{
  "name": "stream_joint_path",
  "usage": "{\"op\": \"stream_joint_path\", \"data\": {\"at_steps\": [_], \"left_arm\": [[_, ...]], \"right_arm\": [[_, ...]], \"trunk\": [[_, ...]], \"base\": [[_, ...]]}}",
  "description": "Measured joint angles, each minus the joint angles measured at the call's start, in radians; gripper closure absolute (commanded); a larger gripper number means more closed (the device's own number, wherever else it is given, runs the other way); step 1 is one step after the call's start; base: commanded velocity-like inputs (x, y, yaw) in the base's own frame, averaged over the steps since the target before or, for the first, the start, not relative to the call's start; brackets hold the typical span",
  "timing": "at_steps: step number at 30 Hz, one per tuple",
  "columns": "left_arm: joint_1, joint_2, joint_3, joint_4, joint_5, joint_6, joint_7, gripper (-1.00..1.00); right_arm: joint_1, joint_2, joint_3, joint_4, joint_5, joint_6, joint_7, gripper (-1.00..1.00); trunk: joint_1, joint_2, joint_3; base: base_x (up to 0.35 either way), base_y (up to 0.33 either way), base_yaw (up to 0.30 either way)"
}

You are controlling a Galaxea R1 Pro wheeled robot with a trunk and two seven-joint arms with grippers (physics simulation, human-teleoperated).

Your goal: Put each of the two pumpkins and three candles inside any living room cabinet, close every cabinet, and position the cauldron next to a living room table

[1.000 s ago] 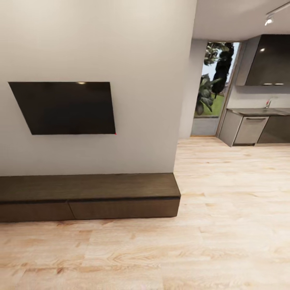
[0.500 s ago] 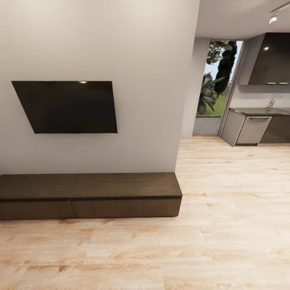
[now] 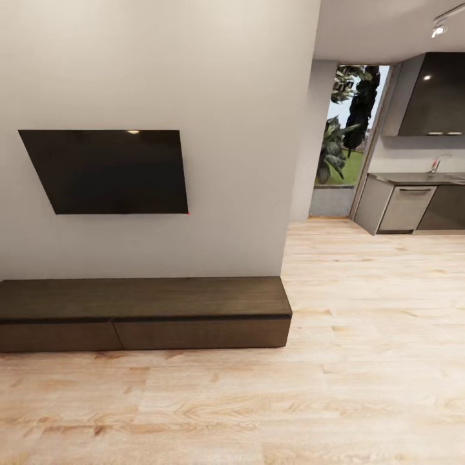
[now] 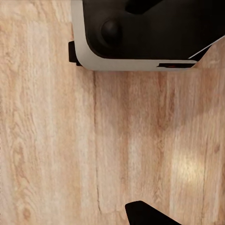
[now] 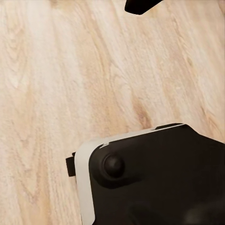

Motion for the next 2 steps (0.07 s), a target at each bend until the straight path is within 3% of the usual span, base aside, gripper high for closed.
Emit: {"op": "stream_joint_path", "data": {"at_steps": [2], "left_arm": [[0.0,0.0,0.0,0.0,0.0,0.0,0.0,-1.0]], "right_arm": [[0.0,0.0,0.0,0.0,0.0,0.0,0.0,-1.0]], "trunk": [[0.0,0.0,0.0]], "base": [[0.0,0.0,0.0]]}}
